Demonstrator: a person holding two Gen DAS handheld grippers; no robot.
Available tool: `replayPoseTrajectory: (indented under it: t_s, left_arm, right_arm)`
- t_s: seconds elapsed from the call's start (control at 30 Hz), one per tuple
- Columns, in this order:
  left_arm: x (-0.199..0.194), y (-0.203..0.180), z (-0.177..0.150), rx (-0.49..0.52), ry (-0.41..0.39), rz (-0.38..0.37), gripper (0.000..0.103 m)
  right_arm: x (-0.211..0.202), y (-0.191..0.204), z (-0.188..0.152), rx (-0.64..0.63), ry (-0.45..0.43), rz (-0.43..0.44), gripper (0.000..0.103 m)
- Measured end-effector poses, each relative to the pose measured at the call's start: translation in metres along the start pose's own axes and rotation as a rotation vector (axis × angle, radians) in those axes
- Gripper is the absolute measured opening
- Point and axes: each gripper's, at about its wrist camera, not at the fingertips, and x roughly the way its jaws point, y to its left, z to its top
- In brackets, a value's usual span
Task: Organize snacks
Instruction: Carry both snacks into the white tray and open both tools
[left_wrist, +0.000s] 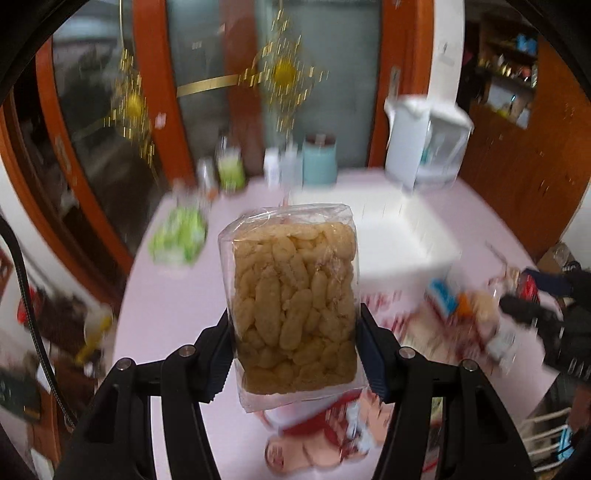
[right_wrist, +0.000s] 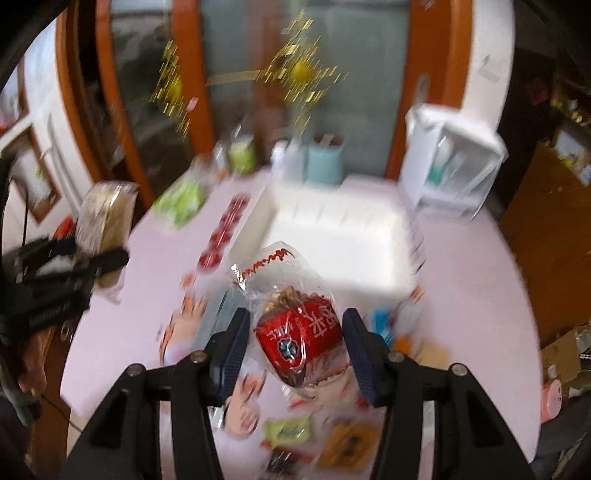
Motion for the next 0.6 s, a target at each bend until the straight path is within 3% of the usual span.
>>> replayPoseTrajectory:
  t_s: [0.13,0.27,0.4,0.6]
  left_arm:
    - [-0.007,-0.011,0.046,-0.002,-0.081,-0.016,0.059]
    - [0.012,-0.026,0.085,-0.007,-0.116,0.023,0.059]
    - [0.053,-0.038,0.121,-0.03,-0.068,0.035,0.059]
    - [0.142,-0.054,0.128,-0.079,0.056,0.031,0.059]
  right_arm:
    - [-0.011,-0.028,0.047,0.004,-0.1,-0.026,0.052]
    - [0.004,-0.05,0.083,0.013,-0.133,-0.026,0.052]
    - [0.044,-0.08,0.103,0.064,-0.1,0.002,0.052]
    - [0.127,-0.114,0.104,0.172,0.02,0.046,0.052]
